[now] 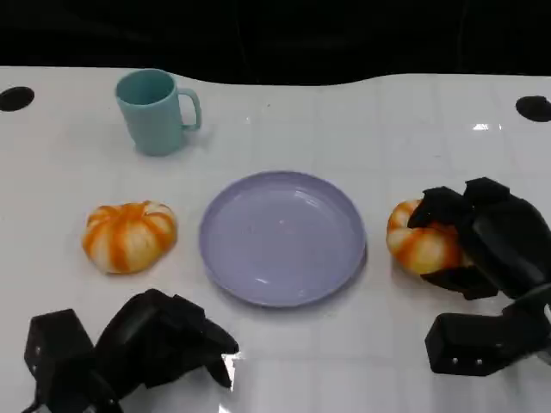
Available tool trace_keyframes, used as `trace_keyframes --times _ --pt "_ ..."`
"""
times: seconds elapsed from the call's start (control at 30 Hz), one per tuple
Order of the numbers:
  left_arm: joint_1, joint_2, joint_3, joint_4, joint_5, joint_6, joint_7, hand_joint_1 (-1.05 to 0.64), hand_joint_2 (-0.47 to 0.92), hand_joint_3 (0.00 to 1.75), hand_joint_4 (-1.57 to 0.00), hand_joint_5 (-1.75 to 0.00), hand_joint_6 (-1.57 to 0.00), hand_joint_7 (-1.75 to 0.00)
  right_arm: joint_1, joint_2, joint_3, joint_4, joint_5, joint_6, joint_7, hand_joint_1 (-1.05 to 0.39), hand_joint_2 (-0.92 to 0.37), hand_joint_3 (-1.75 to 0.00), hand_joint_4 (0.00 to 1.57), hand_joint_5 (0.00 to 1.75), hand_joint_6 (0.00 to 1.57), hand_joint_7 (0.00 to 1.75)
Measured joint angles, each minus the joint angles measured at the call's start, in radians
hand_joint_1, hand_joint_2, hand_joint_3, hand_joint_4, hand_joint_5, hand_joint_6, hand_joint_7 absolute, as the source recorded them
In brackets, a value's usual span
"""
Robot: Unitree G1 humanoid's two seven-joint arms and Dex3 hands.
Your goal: Grasp the bread from the table and place it into the plate.
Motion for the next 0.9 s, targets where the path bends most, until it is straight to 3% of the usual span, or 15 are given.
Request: trace_keyframes --times 0.27,0.5,0.63,0.9 --pt "0.000 -0.001 -0.001 0.000 -0.001 -0.003 0.001 -1.05 0.85 0.00 -1.23 -0.92 -1.57 -0.04 -0.001 0.000 -0.005 -0.084 0.005 -0.028 -0.043 -0.18 -0.29 -1.27 0.96 1.75 0.72 1.75" --pt "-0.002 0.000 -0.001 0.012 0.001 -0.009 0.001 -1.05 0.85 0.00 -1.23 -0.93 -1.57 -0.03 -0.001 0.002 -0.010 -0.125 0.052 -0.071 -0.009 -0.17 -0.24 -1.38 0.99 1.75 0.74 1.75" --pt "-0.002 0.001 0.002 0.018 -0.002 -0.009 0.001 -1.05 0.84 0.00 -1.23 -0.93 -1.57 -0.03 0.000 0.023 -0.011 -0.174 0.073 -0.081 0.038 -0.15 -0.23 -1.46 1.00 1.75 0.74 1.75" --pt "-0.001 0.001 0.007 0.017 -0.008 -0.009 -0.003 -1.05 0.85 0.00 -1.22 -0.93 -1.57 -0.04 0.003 0.075 -0.007 -0.314 0.129 -0.102 0.255 -0.14 -0.22 -1.45 1.02 1.75 0.79 1.74"
